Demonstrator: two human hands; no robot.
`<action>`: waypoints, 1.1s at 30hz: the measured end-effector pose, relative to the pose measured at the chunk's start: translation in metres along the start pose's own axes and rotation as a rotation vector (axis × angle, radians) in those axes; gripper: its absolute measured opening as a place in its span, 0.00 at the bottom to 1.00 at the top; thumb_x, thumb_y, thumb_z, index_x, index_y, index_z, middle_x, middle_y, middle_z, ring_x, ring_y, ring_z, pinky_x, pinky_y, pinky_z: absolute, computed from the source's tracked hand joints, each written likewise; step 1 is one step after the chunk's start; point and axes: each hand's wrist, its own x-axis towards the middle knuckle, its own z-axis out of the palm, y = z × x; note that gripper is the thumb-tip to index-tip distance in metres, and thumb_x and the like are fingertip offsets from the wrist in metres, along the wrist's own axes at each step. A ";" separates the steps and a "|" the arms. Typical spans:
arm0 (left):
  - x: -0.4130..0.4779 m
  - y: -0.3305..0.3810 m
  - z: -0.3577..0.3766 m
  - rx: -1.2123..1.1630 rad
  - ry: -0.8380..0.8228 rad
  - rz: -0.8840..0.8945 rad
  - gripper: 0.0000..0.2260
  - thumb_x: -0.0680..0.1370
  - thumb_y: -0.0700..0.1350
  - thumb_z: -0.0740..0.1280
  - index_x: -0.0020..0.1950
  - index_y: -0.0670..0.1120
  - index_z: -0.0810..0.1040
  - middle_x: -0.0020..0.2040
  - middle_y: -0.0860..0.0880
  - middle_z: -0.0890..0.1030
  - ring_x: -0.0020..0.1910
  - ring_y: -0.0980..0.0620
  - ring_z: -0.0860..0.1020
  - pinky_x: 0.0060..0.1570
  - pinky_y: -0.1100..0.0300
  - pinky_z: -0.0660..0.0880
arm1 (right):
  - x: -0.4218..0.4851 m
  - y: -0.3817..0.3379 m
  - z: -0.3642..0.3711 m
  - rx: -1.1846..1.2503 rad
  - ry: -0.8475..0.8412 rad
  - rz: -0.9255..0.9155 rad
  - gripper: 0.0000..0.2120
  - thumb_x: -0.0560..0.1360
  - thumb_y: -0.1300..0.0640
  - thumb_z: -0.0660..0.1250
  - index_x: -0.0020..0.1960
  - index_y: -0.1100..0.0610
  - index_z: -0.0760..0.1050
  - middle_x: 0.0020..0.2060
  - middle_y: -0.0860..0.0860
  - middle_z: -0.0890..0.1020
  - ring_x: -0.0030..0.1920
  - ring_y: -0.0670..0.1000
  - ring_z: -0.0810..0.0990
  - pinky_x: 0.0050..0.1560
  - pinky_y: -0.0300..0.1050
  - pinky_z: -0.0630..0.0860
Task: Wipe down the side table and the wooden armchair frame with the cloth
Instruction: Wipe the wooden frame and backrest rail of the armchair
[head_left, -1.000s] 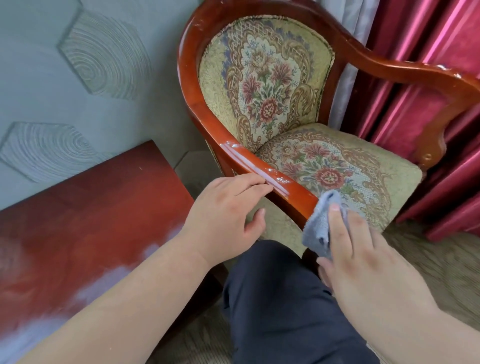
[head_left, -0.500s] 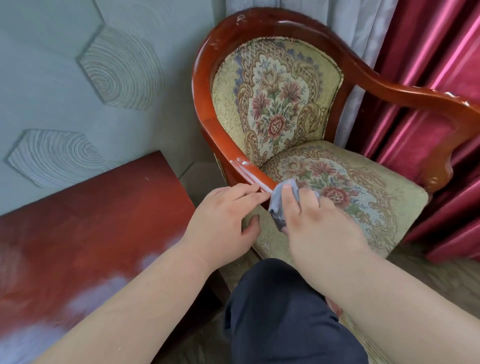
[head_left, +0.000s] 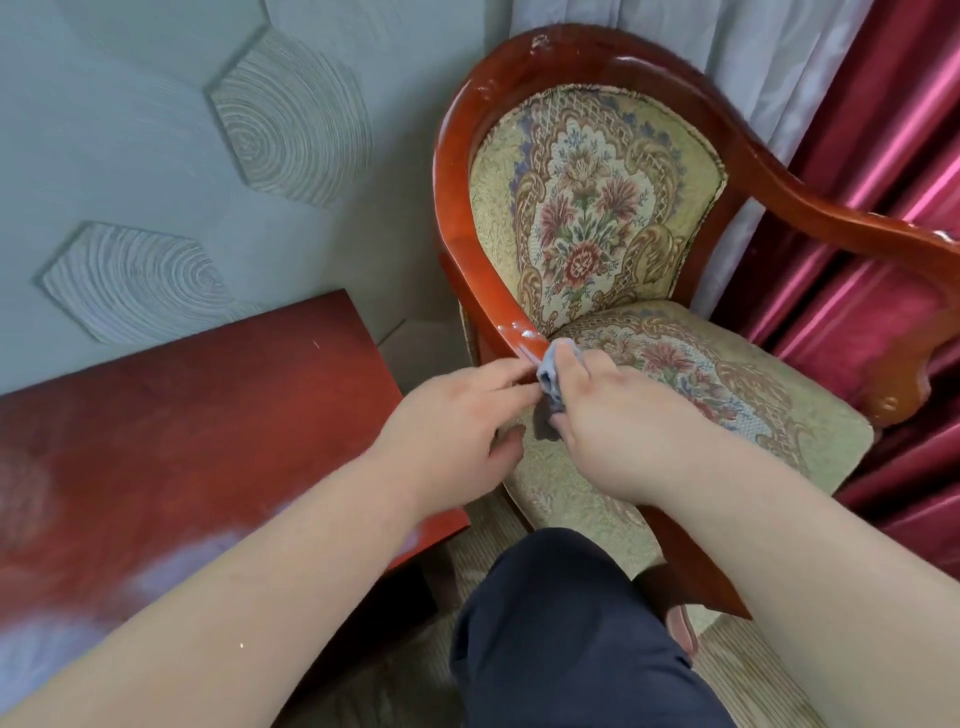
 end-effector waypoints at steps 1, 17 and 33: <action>0.003 -0.008 -0.004 0.036 -0.007 -0.011 0.20 0.77 0.46 0.63 0.68 0.51 0.80 0.73 0.52 0.74 0.60 0.47 0.81 0.52 0.47 0.80 | -0.002 -0.002 0.001 -0.028 -0.012 0.000 0.35 0.83 0.47 0.56 0.80 0.59 0.42 0.71 0.59 0.65 0.65 0.61 0.72 0.60 0.54 0.72; 0.008 -0.044 0.002 0.082 0.080 -0.098 0.25 0.75 0.46 0.66 0.73 0.42 0.76 0.72 0.46 0.77 0.64 0.44 0.78 0.58 0.46 0.77 | 0.081 -0.014 0.001 0.059 -0.064 -0.033 0.41 0.83 0.50 0.57 0.79 0.62 0.31 0.77 0.63 0.54 0.68 0.64 0.70 0.65 0.53 0.68; 0.032 -0.065 -0.016 0.253 0.040 -0.272 0.29 0.76 0.52 0.62 0.77 0.46 0.71 0.79 0.47 0.69 0.73 0.42 0.71 0.69 0.44 0.71 | 0.101 -0.017 -0.008 0.041 -0.137 -0.119 0.39 0.85 0.47 0.51 0.76 0.64 0.25 0.78 0.61 0.31 0.79 0.61 0.32 0.80 0.56 0.42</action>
